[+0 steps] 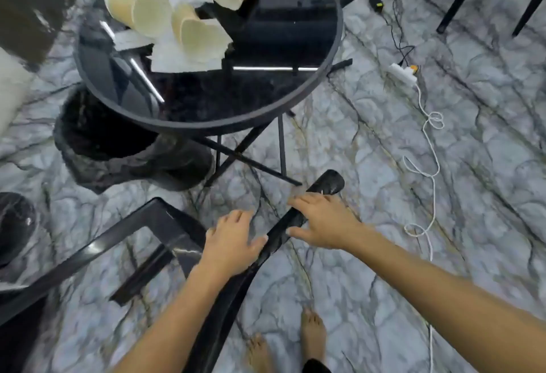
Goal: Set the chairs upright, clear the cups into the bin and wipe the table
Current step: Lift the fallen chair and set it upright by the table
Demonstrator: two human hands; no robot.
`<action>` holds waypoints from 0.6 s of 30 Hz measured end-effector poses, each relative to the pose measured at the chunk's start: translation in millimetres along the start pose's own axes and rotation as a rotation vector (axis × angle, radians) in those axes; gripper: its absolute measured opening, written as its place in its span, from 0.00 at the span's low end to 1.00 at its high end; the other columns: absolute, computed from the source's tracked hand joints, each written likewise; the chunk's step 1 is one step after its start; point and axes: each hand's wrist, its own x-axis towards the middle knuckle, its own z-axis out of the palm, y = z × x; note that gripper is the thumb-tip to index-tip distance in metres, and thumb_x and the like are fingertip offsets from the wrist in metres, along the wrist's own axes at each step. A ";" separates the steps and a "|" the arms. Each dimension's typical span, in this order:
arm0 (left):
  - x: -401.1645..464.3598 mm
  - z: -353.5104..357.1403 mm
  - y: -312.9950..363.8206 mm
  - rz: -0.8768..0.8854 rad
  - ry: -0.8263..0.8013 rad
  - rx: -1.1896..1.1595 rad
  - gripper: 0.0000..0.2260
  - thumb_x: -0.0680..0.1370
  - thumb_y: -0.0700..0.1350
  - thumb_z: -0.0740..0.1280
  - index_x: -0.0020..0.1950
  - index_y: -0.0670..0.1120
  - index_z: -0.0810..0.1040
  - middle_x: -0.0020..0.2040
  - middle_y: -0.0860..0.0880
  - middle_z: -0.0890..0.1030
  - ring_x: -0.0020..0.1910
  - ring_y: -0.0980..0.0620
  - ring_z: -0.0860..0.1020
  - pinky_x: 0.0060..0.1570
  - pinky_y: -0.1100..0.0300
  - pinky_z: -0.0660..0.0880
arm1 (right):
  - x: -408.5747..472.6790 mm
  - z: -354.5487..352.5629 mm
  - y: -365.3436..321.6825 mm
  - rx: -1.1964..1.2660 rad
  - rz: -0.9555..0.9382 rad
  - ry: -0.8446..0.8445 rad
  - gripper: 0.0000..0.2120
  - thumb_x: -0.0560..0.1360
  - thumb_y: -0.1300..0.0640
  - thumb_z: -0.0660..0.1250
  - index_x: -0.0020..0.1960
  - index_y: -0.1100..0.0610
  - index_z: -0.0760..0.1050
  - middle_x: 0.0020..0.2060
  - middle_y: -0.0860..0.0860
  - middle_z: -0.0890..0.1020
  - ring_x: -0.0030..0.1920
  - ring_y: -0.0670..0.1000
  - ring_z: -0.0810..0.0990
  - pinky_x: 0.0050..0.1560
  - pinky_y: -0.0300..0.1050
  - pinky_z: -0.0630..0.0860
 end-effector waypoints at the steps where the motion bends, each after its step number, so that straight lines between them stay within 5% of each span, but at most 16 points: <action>1: 11.3 19.1 -4.0 -0.003 -0.042 0.020 0.28 0.80 0.61 0.61 0.77 0.51 0.63 0.76 0.50 0.66 0.74 0.43 0.65 0.69 0.41 0.66 | 11.9 18.7 6.2 -0.010 -0.007 -0.034 0.32 0.79 0.36 0.60 0.77 0.52 0.61 0.75 0.51 0.66 0.75 0.55 0.62 0.70 0.56 0.62; 6: 62.8 112.1 -32.1 -0.010 -0.173 0.035 0.26 0.81 0.58 0.62 0.75 0.48 0.65 0.71 0.47 0.70 0.70 0.42 0.69 0.66 0.43 0.67 | 76.6 106.6 32.6 -0.108 -0.058 -0.106 0.31 0.78 0.39 0.63 0.76 0.53 0.63 0.74 0.51 0.67 0.76 0.56 0.60 0.74 0.62 0.53; 9: 85.1 151.0 -50.0 -0.037 -0.186 -0.240 0.21 0.81 0.54 0.65 0.71 0.46 0.70 0.63 0.45 0.76 0.62 0.42 0.76 0.59 0.45 0.75 | 104.0 139.5 41.0 -0.152 -0.135 -0.078 0.31 0.77 0.36 0.63 0.74 0.53 0.67 0.71 0.51 0.71 0.75 0.56 0.62 0.75 0.66 0.49; 12: 94.2 174.4 -63.9 -0.060 -0.150 -0.502 0.17 0.81 0.54 0.66 0.66 0.47 0.75 0.55 0.46 0.82 0.52 0.47 0.81 0.52 0.46 0.79 | 118.6 155.7 53.2 -0.198 -0.227 -0.015 0.31 0.74 0.33 0.64 0.69 0.52 0.73 0.64 0.50 0.78 0.68 0.58 0.70 0.72 0.67 0.54; 18: 84.0 198.8 -68.2 -0.008 0.004 -0.571 0.23 0.81 0.63 0.59 0.69 0.50 0.73 0.53 0.52 0.81 0.52 0.54 0.79 0.52 0.50 0.79 | 131.3 118.9 131.9 -0.254 -0.263 0.154 0.38 0.71 0.24 0.49 0.62 0.48 0.80 0.52 0.47 0.83 0.56 0.57 0.79 0.64 0.64 0.65</action>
